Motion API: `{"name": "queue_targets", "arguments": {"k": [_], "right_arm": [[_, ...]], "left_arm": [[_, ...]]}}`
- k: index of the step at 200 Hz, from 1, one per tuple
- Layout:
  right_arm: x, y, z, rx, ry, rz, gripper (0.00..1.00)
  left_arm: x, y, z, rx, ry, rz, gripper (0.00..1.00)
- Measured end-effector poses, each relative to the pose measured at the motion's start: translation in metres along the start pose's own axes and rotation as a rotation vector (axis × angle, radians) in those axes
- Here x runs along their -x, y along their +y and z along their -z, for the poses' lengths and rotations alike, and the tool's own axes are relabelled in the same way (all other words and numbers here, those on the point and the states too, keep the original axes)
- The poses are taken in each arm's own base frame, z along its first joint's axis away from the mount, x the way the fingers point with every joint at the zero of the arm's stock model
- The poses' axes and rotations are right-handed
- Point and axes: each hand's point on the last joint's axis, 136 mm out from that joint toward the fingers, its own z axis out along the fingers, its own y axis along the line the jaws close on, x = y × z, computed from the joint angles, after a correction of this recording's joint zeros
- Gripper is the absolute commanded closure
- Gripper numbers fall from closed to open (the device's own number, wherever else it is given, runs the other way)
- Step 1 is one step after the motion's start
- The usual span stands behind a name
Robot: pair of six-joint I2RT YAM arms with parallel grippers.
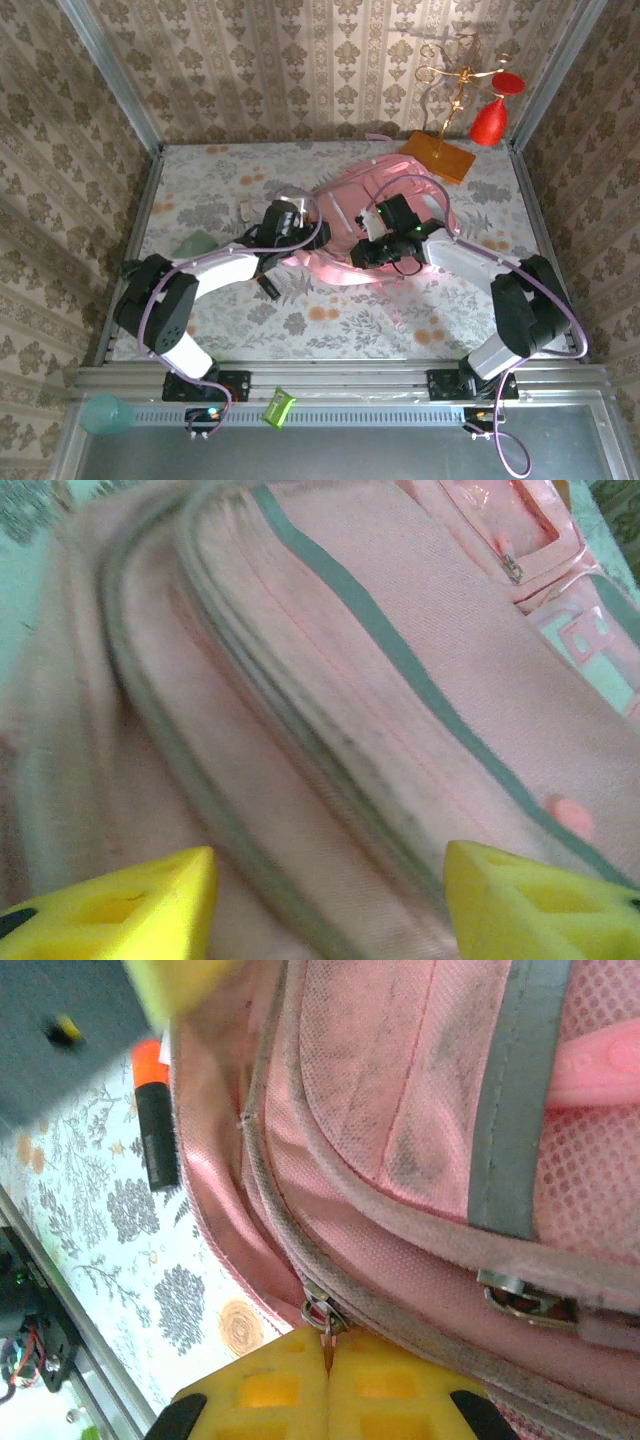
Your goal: Pack books, pencil case, and school supplies into a backpack
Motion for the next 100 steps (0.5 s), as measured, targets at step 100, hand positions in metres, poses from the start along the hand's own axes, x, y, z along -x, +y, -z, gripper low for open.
{"name": "queue_targets", "arguments": {"k": [100], "right_arm": [[-0.006, -0.027, 0.023, -0.041, -0.017, 0.026, 1.00]], "left_arm": [[0.057, 0.030, -0.086, -0.023, 0.173, -0.079, 0.27]]}}
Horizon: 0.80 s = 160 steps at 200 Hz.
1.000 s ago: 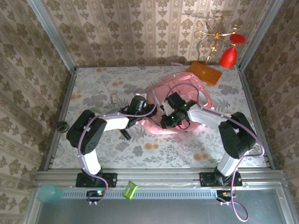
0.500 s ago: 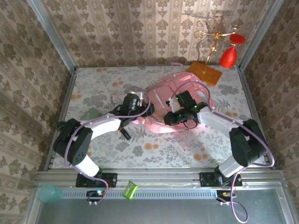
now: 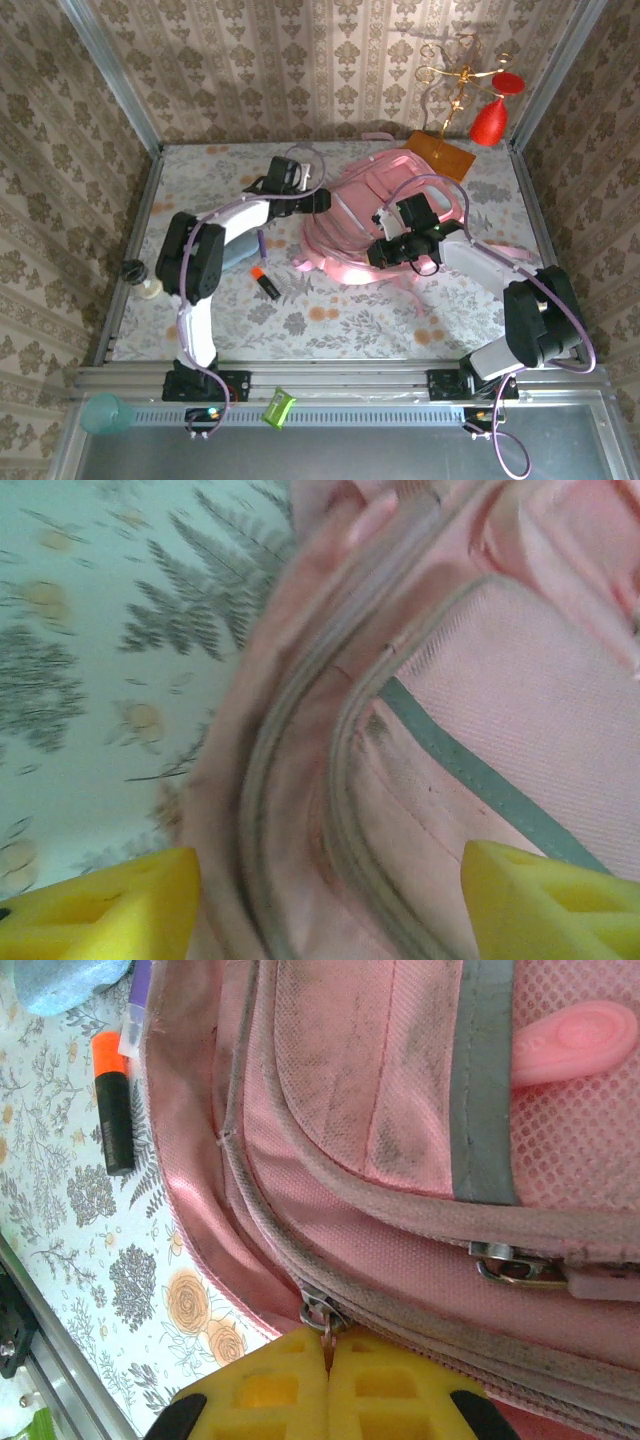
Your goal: Pack books, pencil case, and school supplies into a backpack
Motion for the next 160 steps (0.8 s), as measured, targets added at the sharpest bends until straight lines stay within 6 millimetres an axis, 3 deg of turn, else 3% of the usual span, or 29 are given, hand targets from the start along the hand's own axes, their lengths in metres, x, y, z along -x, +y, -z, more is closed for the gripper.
{"name": "queue_targets", "arguments": {"k": [17, 34, 103, 137, 160], "right_arm": [[0.000, 0.000, 0.000, 0.000, 0.000, 0.000, 1.00], [0.000, -0.001, 0.000, -0.006, -0.001, 0.000, 1.00], [-0.006, -0.018, 0.002, -0.082, 0.022, -0.012, 1.00], [-0.015, -0.025, -0.003, -0.105, 0.061, -0.033, 1.00], [-0.017, -0.027, -0.005, -0.111, 0.079, -0.046, 1.00]], "left_arm": [[0.001, -0.004, -0.016, -0.023, 0.046, -0.022, 0.29], [0.002, -0.005, -0.028, -0.042, 0.077, -0.034, 0.38], [0.009, -0.012, -0.045, -0.116, 0.113, -0.058, 0.71], [0.011, -0.018, -0.044, -0.153, 0.111, -0.052, 0.72], [0.012, -0.020, -0.044, -0.163, 0.106, -0.055, 0.59]]}}
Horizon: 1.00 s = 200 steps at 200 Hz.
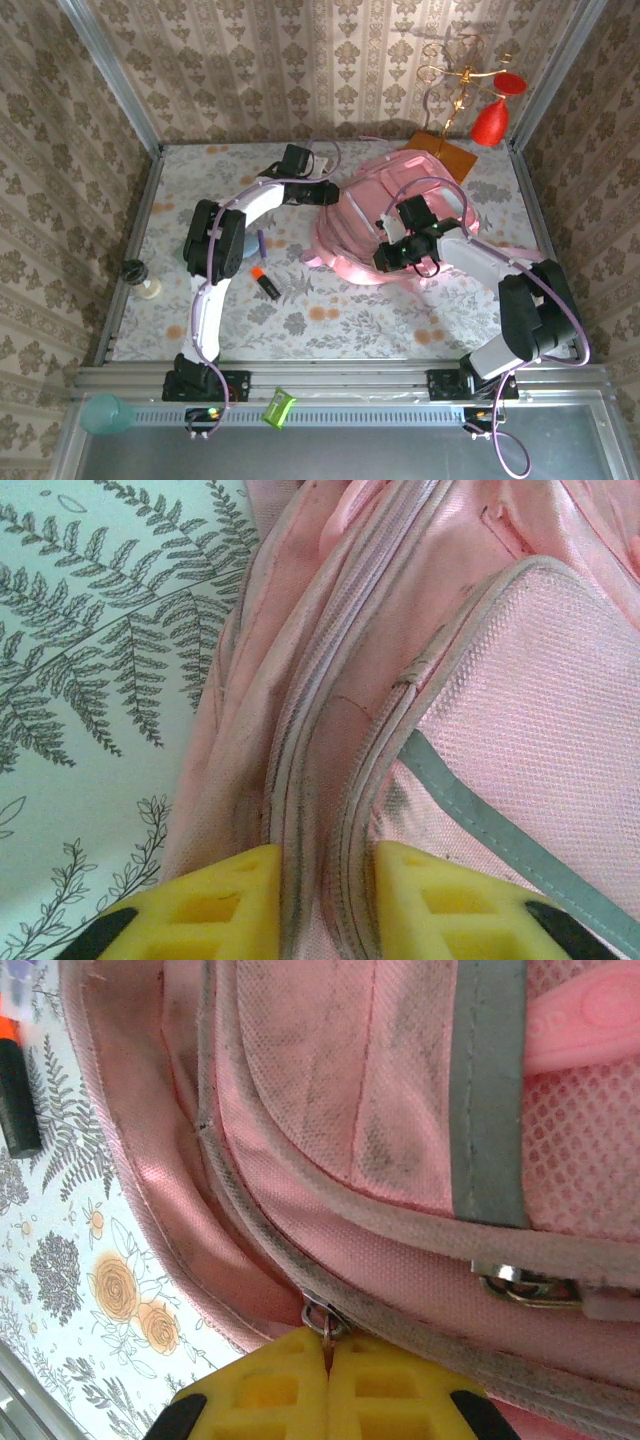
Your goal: Pack books, pencil case, and school supplies into a backpack
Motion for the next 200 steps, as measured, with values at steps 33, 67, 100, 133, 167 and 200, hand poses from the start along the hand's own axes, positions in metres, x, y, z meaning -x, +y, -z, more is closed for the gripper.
{"name": "queue_targets", "arguments": {"k": [33, 67, 100, 133, 167, 200], "right_arm": [[0.001, 0.005, 0.000, 0.030, -0.001, -0.049, 1.00], [0.000, 0.010, -0.001, 0.046, 0.003, -0.116, 1.00], [-0.002, 0.035, -0.020, 0.080, 0.026, -0.167, 1.00], [-0.001, 0.068, -0.043, 0.135, 0.063, -0.185, 1.00], [0.007, 0.073, -0.043, 0.166, 0.066, -0.207, 1.00], [0.013, 0.064, -0.039, 0.176, 0.052, -0.240, 0.99]], "left_arm": [[-0.012, 0.002, 0.006, 0.027, -0.021, -0.006, 0.56], [-0.023, 0.003, 0.016, 0.059, -0.048, 0.003, 0.57], [-0.040, 0.011, 0.017, 0.125, -0.143, 0.068, 0.59], [-0.042, 0.020, 0.021, 0.167, -0.246, 0.137, 0.60], [-0.044, 0.020, 0.030, 0.191, -0.306, 0.166, 0.57], [-0.052, 0.008, 0.045, 0.192, -0.322, 0.155, 0.41]]}}
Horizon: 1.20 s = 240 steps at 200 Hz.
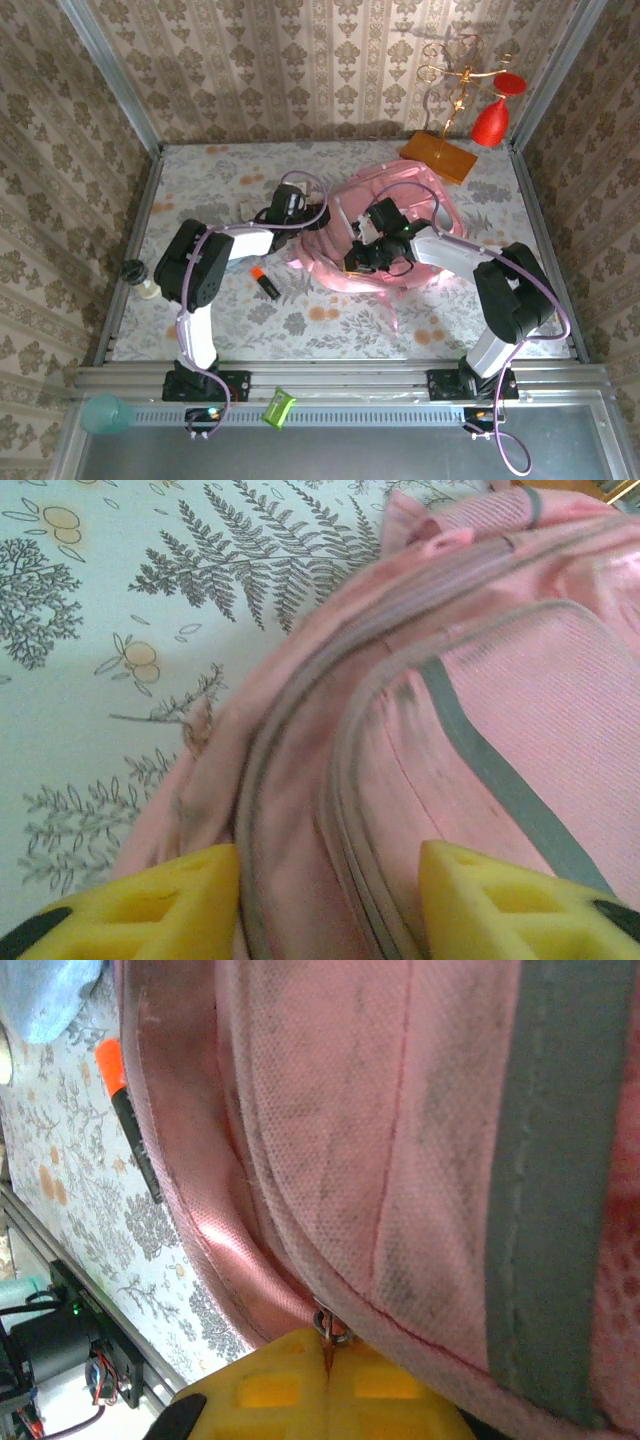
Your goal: Pack books, pencil case, and school supplies into a backpack
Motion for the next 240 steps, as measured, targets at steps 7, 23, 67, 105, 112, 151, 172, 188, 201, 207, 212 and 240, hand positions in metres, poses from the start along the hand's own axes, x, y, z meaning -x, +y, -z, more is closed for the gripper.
{"name": "queue_targets", "arguments": {"k": [7, 23, 67, 105, 112, 151, 172, 188, 201, 207, 212, 240], "right_arm": [[0.004, 0.001, 0.001, 0.006, -0.015, -0.003, 0.98], [0.018, 0.004, 0.001, 0.037, -0.073, -0.022, 0.94], [0.045, 0.008, 0.003, 0.134, -0.201, -0.122, 0.73], [0.050, 0.015, 0.007, 0.186, -0.224, -0.154, 0.71], [0.050, 0.015, 0.008, 0.189, -0.224, -0.154, 0.71], [0.053, 0.014, 0.016, 0.210, -0.249, -0.152, 0.72], [0.060, 0.011, 0.027, 0.211, -0.281, -0.147, 0.72], [0.065, 0.010, 0.037, 0.210, -0.307, -0.133, 0.72], [0.068, 0.008, 0.045, 0.203, -0.327, -0.120, 0.72], [0.069, 0.007, 0.049, 0.198, -0.336, -0.114, 0.72], [0.070, 0.005, 0.052, 0.192, -0.344, -0.110, 0.72], [0.078, -0.012, 0.069, 0.134, -0.398, -0.102, 0.70]], "left_arm": [[0.001, -0.004, 0.005, -0.001, 0.001, -0.013, 0.39], [0.009, -0.016, 0.020, -0.013, -0.013, -0.062, 0.34], [0.031, -0.053, 0.079, -0.052, -0.108, -0.200, 0.33], [-0.021, -0.042, 0.099, -0.032, -0.046, -0.238, 0.34], [-0.033, -0.040, 0.099, -0.028, -0.022, -0.248, 0.35], [-0.075, -0.043, 0.106, -0.050, 0.049, -0.279, 0.40], [-0.081, -0.048, 0.108, -0.066, 0.064, -0.262, 0.40], [-0.089, -0.055, 0.108, -0.072, 0.087, -0.253, 0.38], [-0.095, -0.065, 0.109, -0.079, 0.110, -0.254, 0.38], [-0.097, -0.070, 0.109, -0.079, 0.116, -0.256, 0.38], [-0.096, -0.074, 0.109, -0.080, 0.117, -0.258, 0.38], [-0.089, -0.100, 0.106, -0.047, 0.122, -0.296, 0.37]]}}
